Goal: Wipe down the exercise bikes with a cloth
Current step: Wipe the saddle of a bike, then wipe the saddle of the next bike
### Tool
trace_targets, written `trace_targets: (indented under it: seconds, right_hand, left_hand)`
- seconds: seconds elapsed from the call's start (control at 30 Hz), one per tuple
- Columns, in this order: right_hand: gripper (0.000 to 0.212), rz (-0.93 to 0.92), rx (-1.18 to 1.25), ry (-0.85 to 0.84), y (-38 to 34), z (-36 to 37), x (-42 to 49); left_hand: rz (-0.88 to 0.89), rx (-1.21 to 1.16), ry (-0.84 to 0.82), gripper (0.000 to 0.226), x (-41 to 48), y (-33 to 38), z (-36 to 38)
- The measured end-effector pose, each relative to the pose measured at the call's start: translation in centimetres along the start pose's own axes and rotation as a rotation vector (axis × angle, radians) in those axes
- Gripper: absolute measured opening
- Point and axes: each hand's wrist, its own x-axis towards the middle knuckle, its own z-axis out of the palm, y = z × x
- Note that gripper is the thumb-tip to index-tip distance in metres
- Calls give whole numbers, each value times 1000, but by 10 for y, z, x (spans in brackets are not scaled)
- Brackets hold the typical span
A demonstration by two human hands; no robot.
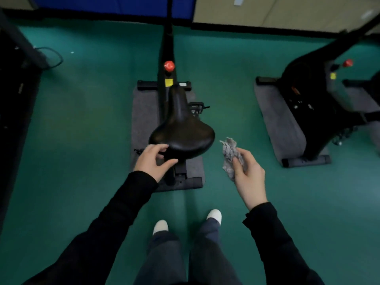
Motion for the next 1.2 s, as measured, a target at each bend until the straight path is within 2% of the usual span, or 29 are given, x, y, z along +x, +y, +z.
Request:
trace_targets:
  seconds: [0.27, 0.6, 0.97, 1.2]
  right_hand:
    - [27, 85, 58, 150, 21, -52, -28]
    - [26, 188, 78, 352, 115, -180, -58]
    - [25, 302, 120, 499, 228, -330, -90]
    - [22, 355, 169, 587, 272, -392, -93]
  left_hand:
    - [297, 307, -207, 50, 4, 77, 28]
    - [575, 720, -456, 61, -34, 179, 176]
    - [744, 799, -508, 63, -88, 286, 347]
    - [795, 814, -566, 66, -106, 329, 413]
